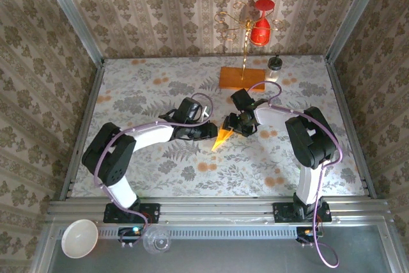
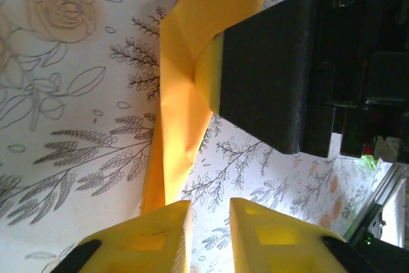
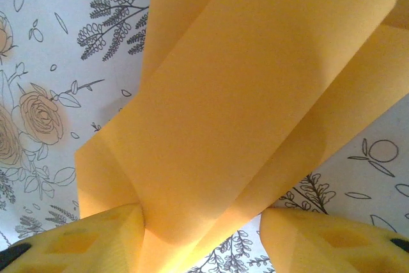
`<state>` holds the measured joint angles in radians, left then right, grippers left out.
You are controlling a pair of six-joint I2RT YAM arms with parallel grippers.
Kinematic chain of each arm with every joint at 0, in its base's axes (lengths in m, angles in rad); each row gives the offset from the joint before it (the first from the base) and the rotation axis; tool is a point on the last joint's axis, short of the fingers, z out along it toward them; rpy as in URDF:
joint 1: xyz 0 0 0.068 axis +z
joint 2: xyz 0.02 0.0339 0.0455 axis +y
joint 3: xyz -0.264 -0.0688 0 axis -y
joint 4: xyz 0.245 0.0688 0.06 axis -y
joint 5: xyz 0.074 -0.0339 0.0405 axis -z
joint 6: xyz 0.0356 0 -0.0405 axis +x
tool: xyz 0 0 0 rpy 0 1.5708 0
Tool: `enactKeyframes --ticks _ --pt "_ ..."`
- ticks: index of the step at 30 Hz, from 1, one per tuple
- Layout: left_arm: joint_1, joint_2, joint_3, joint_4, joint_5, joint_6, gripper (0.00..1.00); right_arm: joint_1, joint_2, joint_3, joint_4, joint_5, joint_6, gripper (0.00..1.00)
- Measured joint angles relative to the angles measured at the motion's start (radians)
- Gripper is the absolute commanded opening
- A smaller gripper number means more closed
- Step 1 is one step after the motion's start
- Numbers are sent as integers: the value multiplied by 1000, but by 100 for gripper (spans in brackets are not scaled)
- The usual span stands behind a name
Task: Fold a paper plane with a square sheet of paper (pick it up from the middle)
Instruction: Fold the wing for the fifth time at the center of the table.
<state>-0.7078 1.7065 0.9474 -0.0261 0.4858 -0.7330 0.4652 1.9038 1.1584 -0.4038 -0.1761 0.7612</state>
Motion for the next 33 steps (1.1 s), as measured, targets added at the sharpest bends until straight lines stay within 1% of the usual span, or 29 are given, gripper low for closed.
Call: enactKeyframes --ticks 7,19,33 --pt "-31 86 44 11 34 -4 15 -5 1 0 0 -12 0 57" --pt "-32 160 84 11 45 -19 12 -6 1 0 0 -16 0 57" --pt "-32 180 87 3 44 -34 9 -6 2 0 -1 -16 0 56"
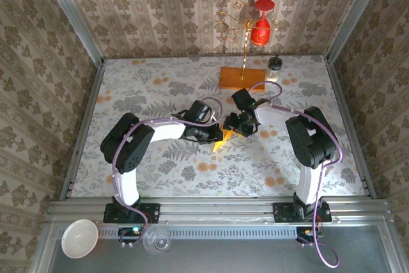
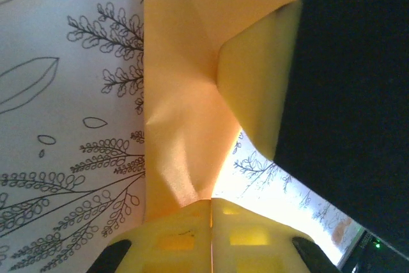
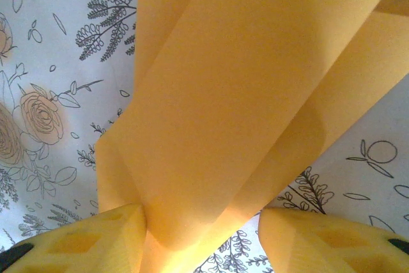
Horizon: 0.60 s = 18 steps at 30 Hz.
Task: Fold a paper plane with a square sheet of paper (pick it up from the middle)
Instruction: Fold the wing for the fifth time at the center of the table.
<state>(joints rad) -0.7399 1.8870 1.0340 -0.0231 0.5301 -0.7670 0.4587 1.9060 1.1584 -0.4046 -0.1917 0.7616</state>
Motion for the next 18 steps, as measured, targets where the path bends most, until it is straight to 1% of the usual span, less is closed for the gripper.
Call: enactKeyframes --ticks 18 --pt "0 16 1 0 0 0 7 -3 2 0 -3 0 0 53"
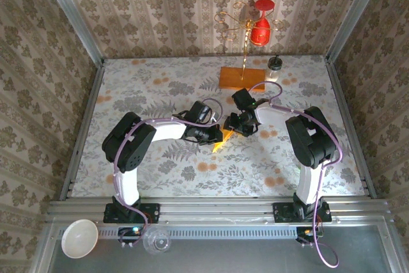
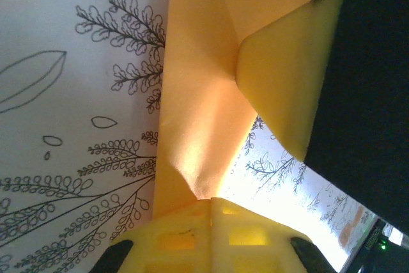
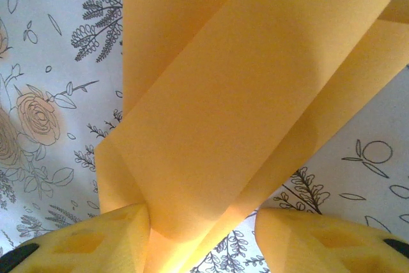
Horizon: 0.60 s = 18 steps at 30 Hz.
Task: Fold a paper plane with a square sheet of paper (pick it up from the middle)
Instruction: Fold the wing for the fifth time at the center of the table.
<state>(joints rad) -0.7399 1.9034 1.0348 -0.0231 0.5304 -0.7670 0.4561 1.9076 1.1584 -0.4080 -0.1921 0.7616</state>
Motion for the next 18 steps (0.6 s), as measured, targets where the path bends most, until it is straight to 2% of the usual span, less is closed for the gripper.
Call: enactKeyframes --ticks 18 --pt "0 16 9 -15 -3 0 7 -6 4 -1 -12 2 0 43"
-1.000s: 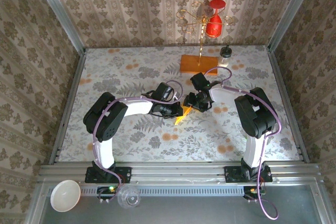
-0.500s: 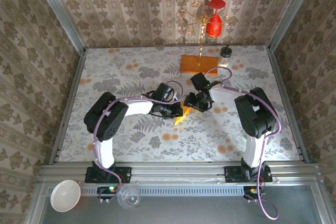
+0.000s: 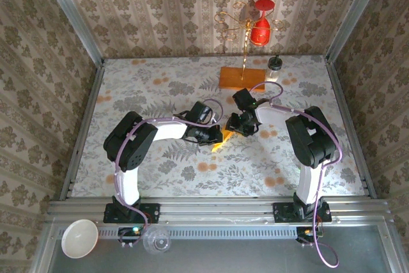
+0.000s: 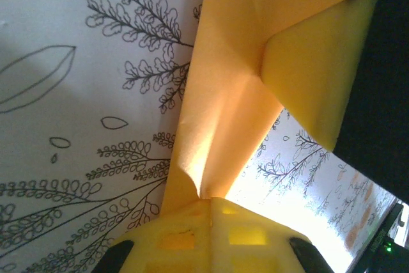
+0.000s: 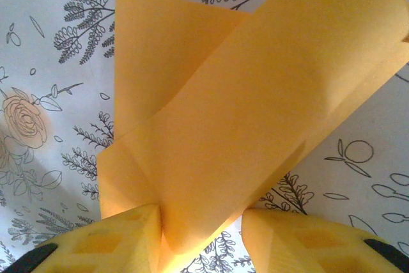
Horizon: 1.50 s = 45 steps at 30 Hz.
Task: Fold a paper plane with a square sheet of paper (pick it up from the middle)
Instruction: Fold the wing for the fifth time at the center of the table.
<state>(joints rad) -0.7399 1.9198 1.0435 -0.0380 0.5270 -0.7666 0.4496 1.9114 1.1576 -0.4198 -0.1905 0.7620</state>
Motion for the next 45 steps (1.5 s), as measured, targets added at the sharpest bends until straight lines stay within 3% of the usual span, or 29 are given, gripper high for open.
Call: enactKeyframes --ticks 7,15,21,29,45 --pt "1 5 4 -7 0 0 6 -2 -4 -3 3 -4 0 46" --pt "3 16 21 -30 15 0 5 -23 -120 -129 113 -50 -4 51" --pt "5 16 21 -31 19 0 5 -34 -225 -193 107 -99 -26 33" --pt "6 20 26 -37 24 0 4 -6 -240 -184 178 -165 -24 15" --pt "7 23 29 -38 27 0 3 0 -87 -115 206 -174 -23 10"
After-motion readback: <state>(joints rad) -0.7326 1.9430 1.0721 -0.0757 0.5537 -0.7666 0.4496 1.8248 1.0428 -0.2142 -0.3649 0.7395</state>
